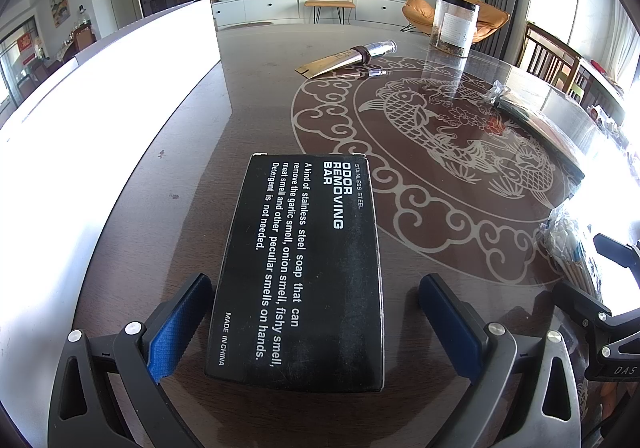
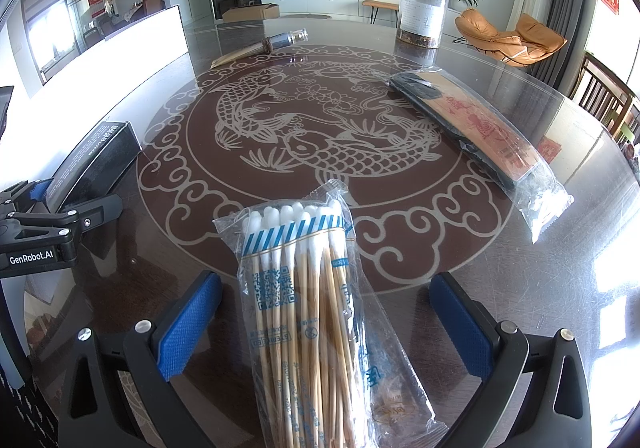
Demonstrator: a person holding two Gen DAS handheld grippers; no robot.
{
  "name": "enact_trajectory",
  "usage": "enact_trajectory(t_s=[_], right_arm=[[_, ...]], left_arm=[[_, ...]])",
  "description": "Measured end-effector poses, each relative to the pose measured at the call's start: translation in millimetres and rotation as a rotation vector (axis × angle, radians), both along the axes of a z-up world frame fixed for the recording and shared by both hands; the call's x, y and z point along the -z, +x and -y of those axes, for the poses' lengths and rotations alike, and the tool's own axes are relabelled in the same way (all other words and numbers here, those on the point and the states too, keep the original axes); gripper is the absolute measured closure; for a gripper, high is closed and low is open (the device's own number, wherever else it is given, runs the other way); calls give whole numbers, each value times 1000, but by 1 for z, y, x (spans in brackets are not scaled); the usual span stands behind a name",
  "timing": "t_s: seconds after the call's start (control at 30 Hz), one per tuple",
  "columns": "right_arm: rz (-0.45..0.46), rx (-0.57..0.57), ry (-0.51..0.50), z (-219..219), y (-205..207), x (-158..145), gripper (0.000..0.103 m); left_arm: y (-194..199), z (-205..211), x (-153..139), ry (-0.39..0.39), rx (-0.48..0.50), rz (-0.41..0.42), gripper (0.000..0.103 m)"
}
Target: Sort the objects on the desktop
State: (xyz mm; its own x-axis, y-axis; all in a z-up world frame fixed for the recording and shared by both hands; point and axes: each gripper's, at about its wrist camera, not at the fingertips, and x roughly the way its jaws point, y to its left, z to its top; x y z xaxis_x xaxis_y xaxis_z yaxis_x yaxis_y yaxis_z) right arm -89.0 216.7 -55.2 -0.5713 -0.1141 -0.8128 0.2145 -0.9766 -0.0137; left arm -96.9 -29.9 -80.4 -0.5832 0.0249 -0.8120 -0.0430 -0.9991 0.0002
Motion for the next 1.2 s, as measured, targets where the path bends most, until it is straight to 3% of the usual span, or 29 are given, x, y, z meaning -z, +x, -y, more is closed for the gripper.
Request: enact_trajectory(t_s=[0.5,0.6,0.83,0.97,1.0,1.17,1.2], right_arm=[[0,0,0,0,0,0,0],[0,0,-1,0,0,0,0],[2,1,-1,0,0,0,0],[29,-62,6,2,-4,-2,0],[54,-77,4,0,-8,-3,0],[171,-95,-89,-12,-21,-9,0],[185,-116,-72,-9,-22,-11,4]], left_arm=[[0,0,0,2,3,0,0],[8,2,0,3,97,13,0],[-15,-2,-5,-22,109,206,0],[-26,-2,-7,-22,105,255,0],[-28,-4,-8,-30,113,252,1],[-30,-5,-17,-48,117,209,45],[-31,-4,-18,-38,115,208,45]])
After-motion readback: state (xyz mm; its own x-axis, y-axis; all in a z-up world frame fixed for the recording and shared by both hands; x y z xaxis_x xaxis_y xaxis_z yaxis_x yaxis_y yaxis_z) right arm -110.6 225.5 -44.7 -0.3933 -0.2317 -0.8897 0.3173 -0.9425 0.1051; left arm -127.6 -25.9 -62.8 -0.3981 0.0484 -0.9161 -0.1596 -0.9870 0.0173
